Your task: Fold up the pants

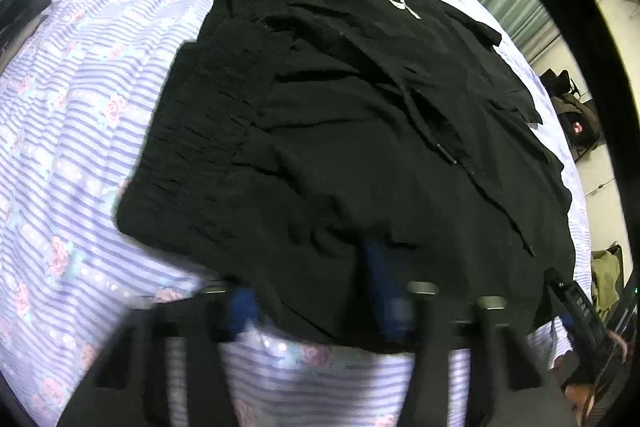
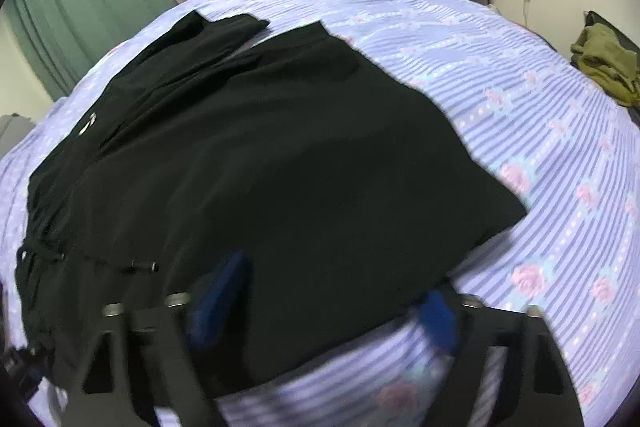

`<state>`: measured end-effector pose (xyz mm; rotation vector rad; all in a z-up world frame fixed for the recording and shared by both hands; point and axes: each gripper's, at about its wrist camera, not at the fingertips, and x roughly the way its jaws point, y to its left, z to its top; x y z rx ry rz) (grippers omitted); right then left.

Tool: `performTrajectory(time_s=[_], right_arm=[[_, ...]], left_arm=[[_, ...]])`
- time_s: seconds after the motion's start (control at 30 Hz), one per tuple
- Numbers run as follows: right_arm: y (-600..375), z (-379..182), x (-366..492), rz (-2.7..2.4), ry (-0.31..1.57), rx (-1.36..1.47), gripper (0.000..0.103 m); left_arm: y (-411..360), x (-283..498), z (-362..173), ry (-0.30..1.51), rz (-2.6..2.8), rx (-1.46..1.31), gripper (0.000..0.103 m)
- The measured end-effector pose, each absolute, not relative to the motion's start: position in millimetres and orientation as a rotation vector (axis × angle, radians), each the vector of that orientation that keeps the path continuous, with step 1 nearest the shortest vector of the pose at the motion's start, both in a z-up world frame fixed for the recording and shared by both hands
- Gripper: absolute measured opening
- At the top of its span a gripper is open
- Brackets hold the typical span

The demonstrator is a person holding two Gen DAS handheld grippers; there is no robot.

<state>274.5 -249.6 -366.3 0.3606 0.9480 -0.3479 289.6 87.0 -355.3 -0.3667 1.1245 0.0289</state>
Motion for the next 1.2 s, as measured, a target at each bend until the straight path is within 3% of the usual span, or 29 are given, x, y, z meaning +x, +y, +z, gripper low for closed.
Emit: performTrajectory(time_s=[0.07,0.13,0.17,0.67,0.9,1.2], right_arm=[[-255,-360,280,-0.337,0.961,0.362,0.025],[-257,-353,283,-0.277,0.972,0.378,0.009],[-259,-351,284,-0.261,0.974,0.381,0.007],[-269,-261,240,-0.175,0.906,0.363,0.004],[-277,-188,246,-0.108,0.796,0.308,0.003],[-276,-146,293,-0.081,0.709,0.33,0.003]], left_arm=[[86,285,-348,1.118,0.041,-0.332,0.011],[82,282,-339,1.105,0.041,-0.302,0.008],[82,280,-336,1.098,0.039,-0.292,0.008],[78,230,-258,1.013,0.117,-0.235,0.006],[82,204,-214,0.989,0.17,-0.272,0.006],[91,246,-184,0.96,0.182,-0.289,0.006]])
